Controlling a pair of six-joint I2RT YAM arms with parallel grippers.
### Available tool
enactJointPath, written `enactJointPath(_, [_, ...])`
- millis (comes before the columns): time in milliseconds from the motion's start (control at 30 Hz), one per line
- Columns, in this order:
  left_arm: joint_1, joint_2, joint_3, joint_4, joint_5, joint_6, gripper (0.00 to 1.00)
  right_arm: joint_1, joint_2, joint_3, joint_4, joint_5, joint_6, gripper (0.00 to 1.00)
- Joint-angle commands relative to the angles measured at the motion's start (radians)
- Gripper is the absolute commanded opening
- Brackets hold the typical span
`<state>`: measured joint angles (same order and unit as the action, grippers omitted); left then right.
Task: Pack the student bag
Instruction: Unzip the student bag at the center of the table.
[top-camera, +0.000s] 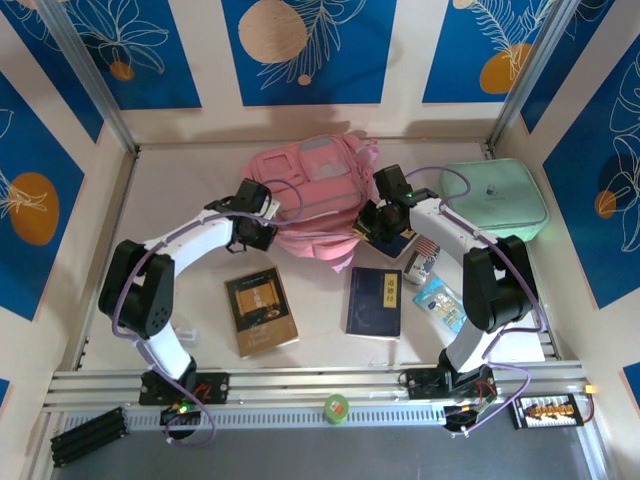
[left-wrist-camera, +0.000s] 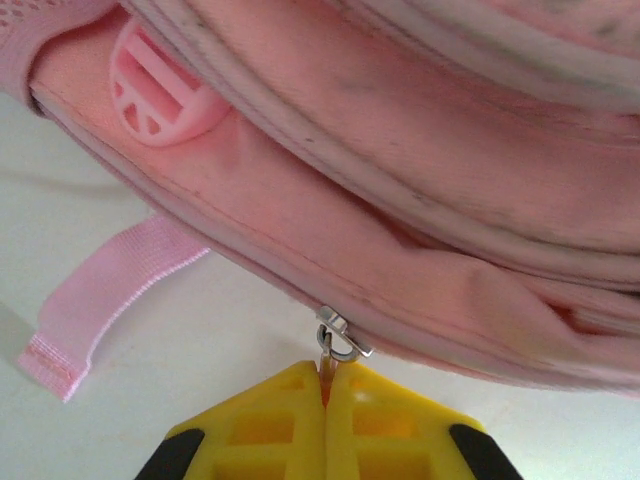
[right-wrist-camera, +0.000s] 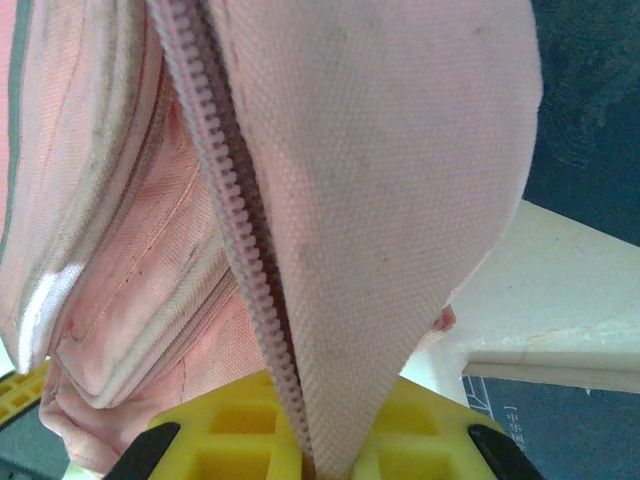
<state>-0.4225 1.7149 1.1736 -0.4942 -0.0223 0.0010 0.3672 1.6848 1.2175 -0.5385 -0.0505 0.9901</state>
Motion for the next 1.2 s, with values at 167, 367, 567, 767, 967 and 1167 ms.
enactJointPath(167, [0.100, 0.112, 0.103, 0.018, 0.109, 0.055, 0.00, -0.009, -0.024, 0.074, 0.024, -0.083, -0.100, 0.00])
enactJointPath(367, [0.136, 0.164, 0.159, 0.036, 0.075, 0.005, 0.00, -0.012, -0.009, 0.066, 0.067, -0.155, -0.089, 0.00])
enactJointPath(567, [0.168, 0.185, 0.212, 0.023, -0.001, -0.056, 0.00, -0.010, 0.035, 0.094, 0.083, -0.190, -0.087, 0.00])
enactJointPath(767, [0.184, 0.144, 0.206, 0.001, 0.064, -0.052, 0.20, -0.023, 0.050, 0.115, 0.085, -0.224, -0.108, 0.00])
enactJointPath(967, [0.196, -0.030, 0.086, -0.019, -0.005, -0.152, 0.46, 0.003, 0.115, 0.143, 0.155, -0.302, -0.080, 0.01])
enactJointPath(1167, [0.197, -0.282, -0.101, -0.128, -0.096, -0.351, 0.53, 0.059, 0.213, 0.224, 0.164, -0.255, -0.055, 0.09])
